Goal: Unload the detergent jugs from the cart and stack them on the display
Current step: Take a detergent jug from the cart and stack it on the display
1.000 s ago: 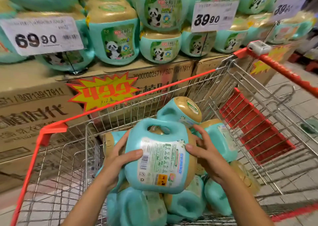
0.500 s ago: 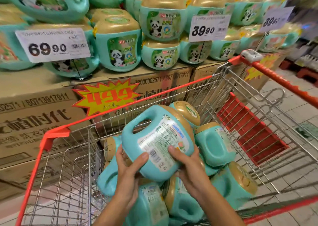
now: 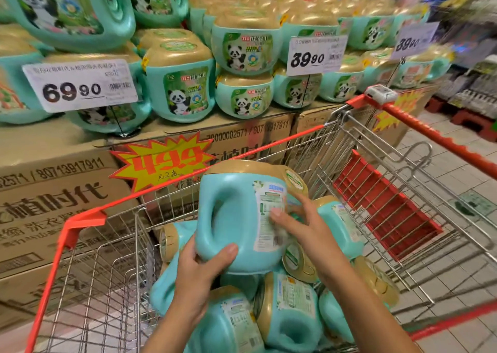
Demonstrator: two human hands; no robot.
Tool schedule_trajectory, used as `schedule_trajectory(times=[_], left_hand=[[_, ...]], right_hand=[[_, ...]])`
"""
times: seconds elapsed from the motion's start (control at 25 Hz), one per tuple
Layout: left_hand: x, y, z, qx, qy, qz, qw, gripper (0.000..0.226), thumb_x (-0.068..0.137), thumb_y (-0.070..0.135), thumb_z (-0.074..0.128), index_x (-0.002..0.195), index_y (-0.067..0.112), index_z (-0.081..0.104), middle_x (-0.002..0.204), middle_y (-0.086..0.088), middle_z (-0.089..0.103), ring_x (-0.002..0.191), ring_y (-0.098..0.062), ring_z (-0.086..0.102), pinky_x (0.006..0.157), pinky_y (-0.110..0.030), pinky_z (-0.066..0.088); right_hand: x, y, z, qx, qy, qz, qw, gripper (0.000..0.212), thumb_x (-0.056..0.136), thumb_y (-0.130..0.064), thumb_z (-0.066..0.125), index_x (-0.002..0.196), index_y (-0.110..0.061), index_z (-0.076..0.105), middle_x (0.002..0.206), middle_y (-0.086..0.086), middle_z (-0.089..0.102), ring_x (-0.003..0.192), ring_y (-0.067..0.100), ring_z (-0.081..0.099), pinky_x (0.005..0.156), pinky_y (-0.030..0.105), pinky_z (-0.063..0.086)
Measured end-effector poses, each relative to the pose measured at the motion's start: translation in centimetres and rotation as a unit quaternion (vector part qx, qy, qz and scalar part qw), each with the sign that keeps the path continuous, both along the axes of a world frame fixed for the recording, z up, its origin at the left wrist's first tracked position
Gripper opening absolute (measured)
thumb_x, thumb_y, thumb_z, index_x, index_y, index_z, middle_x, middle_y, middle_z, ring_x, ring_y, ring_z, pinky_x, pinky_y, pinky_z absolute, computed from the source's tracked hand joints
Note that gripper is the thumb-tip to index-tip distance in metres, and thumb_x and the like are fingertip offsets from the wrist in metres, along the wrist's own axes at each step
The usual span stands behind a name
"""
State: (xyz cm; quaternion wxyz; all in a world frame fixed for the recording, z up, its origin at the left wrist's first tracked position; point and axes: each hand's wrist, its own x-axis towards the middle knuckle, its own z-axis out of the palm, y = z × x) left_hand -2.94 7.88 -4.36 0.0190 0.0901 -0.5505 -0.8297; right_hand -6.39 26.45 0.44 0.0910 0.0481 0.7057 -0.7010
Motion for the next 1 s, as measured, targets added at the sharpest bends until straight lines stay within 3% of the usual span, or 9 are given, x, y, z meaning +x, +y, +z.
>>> schedule_trajectory(times=[0.12,0.2,0.32,0.4,0.52,0.68,0.8,0.88,1.0], left_hand=[[0.7,1.8,0.7,-0.216,0.023,0.06,0.974,0.089,0.042,0.049,0.081,0.127,0.04,0.059,0.12,0.002,0.069,0.107,-0.013,0.067,0.089,-0.036,0.056],[1.3,3.2,1.7,-0.289,0.046,0.095,0.952,0.093,0.041,0.054,0.076,0.129,0.055,0.045,0.136,0.01,0.057,0.124,-0.007,0.055,0.102,-0.04,0.049],[1.9,4.7,2.7,-0.36,0.076,0.086,0.926,0.097,0.044,0.061,0.07,0.132,0.067,0.029,0.148,0.023,0.039,0.13,0.016,0.035,0.101,-0.026,0.04],[2.2,4.1,2.2,-0.367,0.091,0.055,0.924,0.104,0.047,0.062,0.074,0.137,0.066,0.023,0.149,0.03,0.034,0.134,0.012,0.034,0.101,-0.023,0.039],[1.5,1.2,1.4,-0.29,0.162,0.02,0.943,0.083,0.064,0.053,0.075,0.137,0.052,0.037,0.141,0.024,0.049,0.13,0.0,0.047,0.103,-0.017,0.039],[-2.5,-2.2,1.2,-0.094,0.019,0.047,0.994,0.048,0.077,0.043,0.066,0.123,0.039,0.054,0.131,0.004,0.062,0.119,-0.008,0.059,0.103,-0.037,0.044],[-3.6,-2.5,1.3,0.032,-0.043,-0.063,0.997,0.063,0.072,0.053,0.071,0.128,0.027,0.059,0.133,-0.008,0.062,0.119,-0.022,0.06,0.099,-0.044,0.047],[-2.8,-2.1,1.4,0.108,-0.055,-0.112,0.986,0.072,0.051,0.06,0.086,0.11,0.02,0.074,0.113,-0.01,0.073,0.101,-0.022,0.071,0.082,-0.036,0.057],[-0.6,-2.2,1.0,0.135,-0.047,-0.066,0.988,0.077,0.041,0.057,0.092,0.104,0.016,0.076,0.106,-0.013,0.074,0.091,-0.024,0.073,0.068,-0.033,0.06]], right_hand=[[1.3,-3.2,0.4,0.041,0.012,0.047,0.998,0.13,0.04,-0.072,0.082,0.149,-0.034,0.022,0.148,-0.009,0.044,0.134,0.011,0.045,0.108,0.041,0.042],[1.4,-4.3,0.4,0.064,0.036,0.029,0.997,0.149,0.03,-0.078,0.08,0.15,-0.029,0.007,0.156,-0.002,0.029,0.142,0.019,0.033,0.112,0.047,0.036],[1.1,-4.1,1.1,0.052,0.058,-0.01,0.997,0.142,0.029,-0.064,0.089,0.145,-0.033,0.013,0.146,-0.002,0.043,0.132,0.019,0.047,0.104,0.048,0.045],[0.7,-3.1,1.2,-0.016,0.069,-0.024,0.997,0.117,0.036,-0.044,0.091,0.136,-0.031,0.032,0.126,-0.004,0.061,0.114,0.018,0.062,0.09,0.042,0.055],[0.3,-1.1,1.2,-0.128,0.079,-0.011,0.988,0.09,0.045,-0.026,0.082,0.129,-0.022,0.05,0.109,0.002,0.071,0.094,0.021,0.07,0.069,0.031,0.056],[0.8,0.7,0.5,-0.196,0.08,0.05,0.976,0.09,0.045,-0.018,0.075,0.131,-0.008,0.049,0.108,0.01,0.07,0.092,0.025,0.069,0.067,0.033,0.056],[1.5,0.9,-0.5,-0.236,0.058,0.101,0.965,0.081,0.048,-0.014,0.07,0.126,-0.004,0.05,0.101,0.007,0.072,0.09,0.023,0.07,0.068,0.035,0.057],[1.9,0.7,-1.3,-0.25,0.032,0.118,0.96,0.077,0.049,-0.014,0.069,0.123,-0.006,0.052,0.1,0.006,0.073,0.09,0.022,0.071,0.07,0.034,0.057],[1.6,0.1,-1.7,-0.207,0.019,0.108,0.972,0.067,0.056,-0.02,0.074,0.121,-0.012,0.058,0.103,0.006,0.073,0.093,0.022,0.07,0.071,0.031,0.056]])
